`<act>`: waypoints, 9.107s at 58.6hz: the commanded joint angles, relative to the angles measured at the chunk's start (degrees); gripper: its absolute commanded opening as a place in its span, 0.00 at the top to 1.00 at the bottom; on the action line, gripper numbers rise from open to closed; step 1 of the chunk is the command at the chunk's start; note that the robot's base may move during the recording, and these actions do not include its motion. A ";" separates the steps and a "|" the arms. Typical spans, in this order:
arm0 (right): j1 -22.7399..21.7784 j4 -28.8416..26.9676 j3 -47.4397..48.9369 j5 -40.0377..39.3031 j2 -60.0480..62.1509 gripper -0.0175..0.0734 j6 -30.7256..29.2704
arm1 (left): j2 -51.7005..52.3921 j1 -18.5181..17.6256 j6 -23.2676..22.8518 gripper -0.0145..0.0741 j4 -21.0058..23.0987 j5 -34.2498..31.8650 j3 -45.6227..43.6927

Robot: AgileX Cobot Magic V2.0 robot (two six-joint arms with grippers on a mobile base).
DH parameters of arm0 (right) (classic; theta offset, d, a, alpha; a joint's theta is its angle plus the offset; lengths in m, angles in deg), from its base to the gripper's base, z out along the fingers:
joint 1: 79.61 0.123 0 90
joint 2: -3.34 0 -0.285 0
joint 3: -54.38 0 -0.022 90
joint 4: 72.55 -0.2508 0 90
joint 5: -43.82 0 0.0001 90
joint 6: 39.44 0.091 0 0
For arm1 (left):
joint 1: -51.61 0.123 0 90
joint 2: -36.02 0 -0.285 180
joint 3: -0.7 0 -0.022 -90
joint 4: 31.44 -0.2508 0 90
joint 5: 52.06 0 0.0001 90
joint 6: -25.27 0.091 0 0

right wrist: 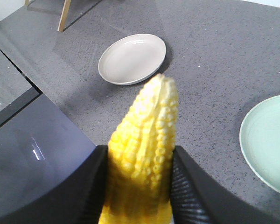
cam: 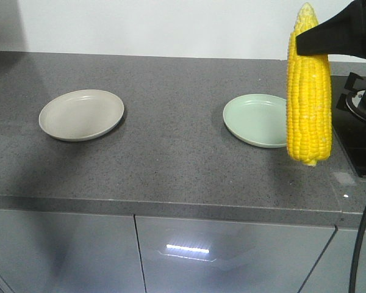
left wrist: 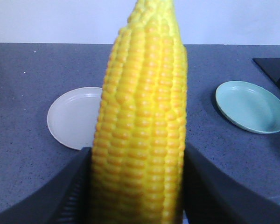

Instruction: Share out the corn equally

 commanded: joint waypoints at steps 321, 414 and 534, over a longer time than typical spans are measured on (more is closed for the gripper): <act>-0.47 -3.36 1.75 -2.00 1.71 0.81 -0.22 | 0.57 -0.17 1.43 0.84 1.47 -15.24 -1.72; 12.41 22.09 1.75 -11.97 -22.86 0.66 4.45 | -24.36 -0.17 3.09 0.84 1.03 -0.13 -1.60; 12.06 21.51 1.75 -13.21 -4.19 0.21 15.63 | -37.48 -0.17 5.76 0.26 -2.41 3.79 -1.70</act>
